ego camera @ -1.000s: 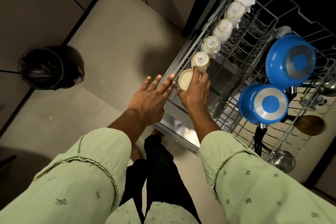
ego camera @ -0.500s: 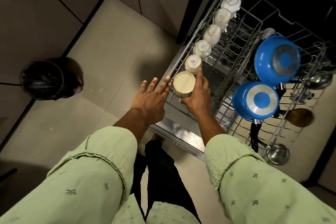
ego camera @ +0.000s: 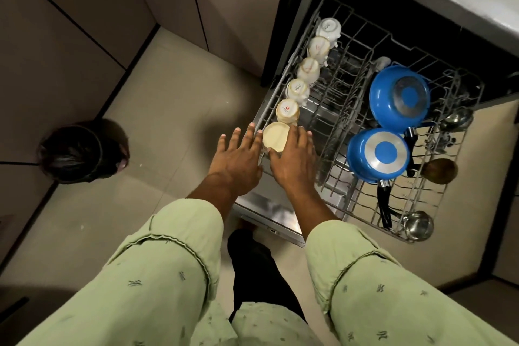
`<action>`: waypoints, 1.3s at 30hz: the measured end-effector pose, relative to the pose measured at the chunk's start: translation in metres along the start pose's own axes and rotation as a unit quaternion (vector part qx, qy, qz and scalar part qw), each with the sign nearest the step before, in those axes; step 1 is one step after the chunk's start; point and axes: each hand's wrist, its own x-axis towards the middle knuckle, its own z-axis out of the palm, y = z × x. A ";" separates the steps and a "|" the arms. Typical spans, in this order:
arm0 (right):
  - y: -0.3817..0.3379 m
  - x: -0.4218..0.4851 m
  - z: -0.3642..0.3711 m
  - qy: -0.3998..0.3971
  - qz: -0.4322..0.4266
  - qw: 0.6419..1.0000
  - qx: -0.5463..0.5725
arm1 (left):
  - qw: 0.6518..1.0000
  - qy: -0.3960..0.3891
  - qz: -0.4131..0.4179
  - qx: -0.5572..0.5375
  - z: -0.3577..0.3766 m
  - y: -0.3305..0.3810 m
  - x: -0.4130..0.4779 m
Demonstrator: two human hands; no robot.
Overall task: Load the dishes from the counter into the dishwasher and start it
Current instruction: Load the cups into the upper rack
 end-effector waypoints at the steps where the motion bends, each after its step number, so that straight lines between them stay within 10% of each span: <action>1: -0.005 -0.001 -0.001 0.003 -0.004 1.000 -0.003 | 1.000 0.006 -0.001 0.001 -0.002 -0.003 -0.002; 25: -0.313 0.014 -0.125 0.161 -0.093 0.983 0.006 | 0.968 0.246 0.036 0.024 -0.246 -0.219 -0.059; 39: -0.371 0.098 -0.169 0.226 -0.056 0.970 0.062 | 0.962 0.263 0.045 0.054 -0.340 -0.282 -0.015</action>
